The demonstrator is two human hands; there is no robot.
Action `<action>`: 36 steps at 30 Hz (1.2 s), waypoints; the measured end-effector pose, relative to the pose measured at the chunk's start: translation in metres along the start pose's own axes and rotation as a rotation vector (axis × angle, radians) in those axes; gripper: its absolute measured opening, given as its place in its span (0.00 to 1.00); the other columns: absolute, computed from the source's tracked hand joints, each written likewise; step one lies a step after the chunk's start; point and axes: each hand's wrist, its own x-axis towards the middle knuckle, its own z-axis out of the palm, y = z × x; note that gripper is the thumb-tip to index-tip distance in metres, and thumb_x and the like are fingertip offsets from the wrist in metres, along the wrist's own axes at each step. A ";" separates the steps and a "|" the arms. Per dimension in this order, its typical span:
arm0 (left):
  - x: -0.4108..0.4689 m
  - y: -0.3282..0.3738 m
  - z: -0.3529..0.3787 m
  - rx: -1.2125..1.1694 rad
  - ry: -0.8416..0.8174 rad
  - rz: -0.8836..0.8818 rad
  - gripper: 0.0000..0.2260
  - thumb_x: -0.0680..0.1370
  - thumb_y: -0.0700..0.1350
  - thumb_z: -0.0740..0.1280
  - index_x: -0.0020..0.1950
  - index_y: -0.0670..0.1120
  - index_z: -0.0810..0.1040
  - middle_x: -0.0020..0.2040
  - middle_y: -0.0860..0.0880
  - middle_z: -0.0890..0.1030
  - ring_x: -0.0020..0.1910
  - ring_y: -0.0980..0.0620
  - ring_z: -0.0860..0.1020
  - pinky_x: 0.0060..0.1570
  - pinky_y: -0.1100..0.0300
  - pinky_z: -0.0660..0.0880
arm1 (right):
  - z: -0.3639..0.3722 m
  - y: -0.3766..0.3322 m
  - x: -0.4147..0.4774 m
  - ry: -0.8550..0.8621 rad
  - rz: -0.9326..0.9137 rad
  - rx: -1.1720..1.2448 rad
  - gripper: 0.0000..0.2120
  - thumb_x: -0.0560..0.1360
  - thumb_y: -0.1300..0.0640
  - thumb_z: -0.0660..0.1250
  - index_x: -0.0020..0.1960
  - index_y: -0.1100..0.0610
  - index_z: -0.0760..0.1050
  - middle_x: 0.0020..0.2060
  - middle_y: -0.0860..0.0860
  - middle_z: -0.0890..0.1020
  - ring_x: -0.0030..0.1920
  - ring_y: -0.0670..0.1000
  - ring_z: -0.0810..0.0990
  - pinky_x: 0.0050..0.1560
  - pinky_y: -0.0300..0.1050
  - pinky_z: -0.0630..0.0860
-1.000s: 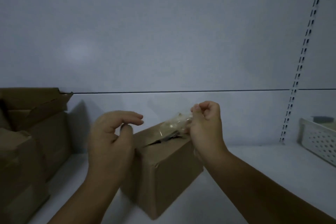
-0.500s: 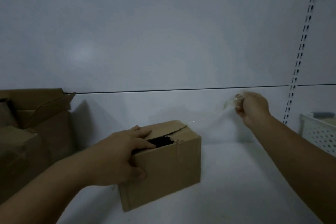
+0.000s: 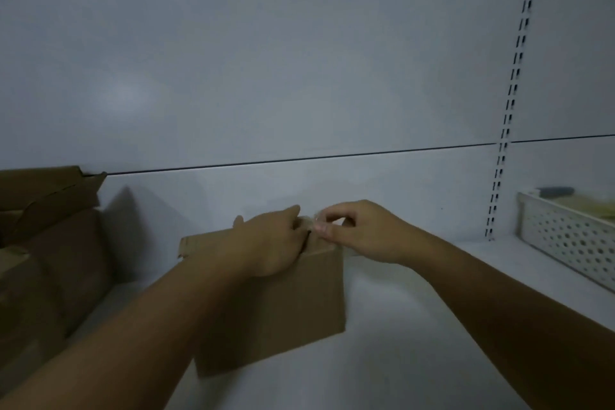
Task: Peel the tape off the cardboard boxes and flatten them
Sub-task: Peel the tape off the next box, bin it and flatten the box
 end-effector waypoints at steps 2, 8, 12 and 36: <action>-0.002 -0.005 -0.002 -0.028 -0.021 0.048 0.23 0.82 0.55 0.49 0.76 0.51 0.56 0.76 0.50 0.61 0.74 0.48 0.59 0.73 0.46 0.51 | -0.007 -0.008 -0.001 -0.045 -0.028 -0.217 0.16 0.73 0.40 0.63 0.53 0.49 0.78 0.46 0.41 0.79 0.35 0.35 0.75 0.35 0.28 0.69; 0.000 -0.014 -0.004 -0.070 -0.037 0.150 0.22 0.82 0.55 0.49 0.76 0.54 0.54 0.77 0.55 0.56 0.75 0.53 0.54 0.74 0.54 0.49 | -0.027 -0.012 0.001 -0.155 -0.042 -0.609 0.23 0.76 0.37 0.54 0.39 0.53 0.75 0.30 0.45 0.74 0.30 0.42 0.71 0.32 0.39 0.65; 0.003 -0.019 -0.002 -0.103 -0.052 0.187 0.22 0.82 0.56 0.50 0.76 0.56 0.54 0.77 0.58 0.55 0.75 0.56 0.54 0.74 0.53 0.48 | -0.039 0.009 -0.010 -0.303 0.040 -0.264 0.20 0.77 0.43 0.58 0.29 0.50 0.67 0.25 0.44 0.67 0.26 0.42 0.63 0.31 0.38 0.63; 0.009 -0.024 0.004 -0.231 -0.018 0.211 0.21 0.80 0.56 0.56 0.73 0.58 0.62 0.72 0.60 0.65 0.70 0.61 0.61 0.65 0.64 0.53 | -0.040 0.086 -0.034 0.132 -0.045 0.792 0.14 0.68 0.58 0.70 0.54 0.55 0.80 0.48 0.53 0.85 0.53 0.52 0.82 0.56 0.46 0.75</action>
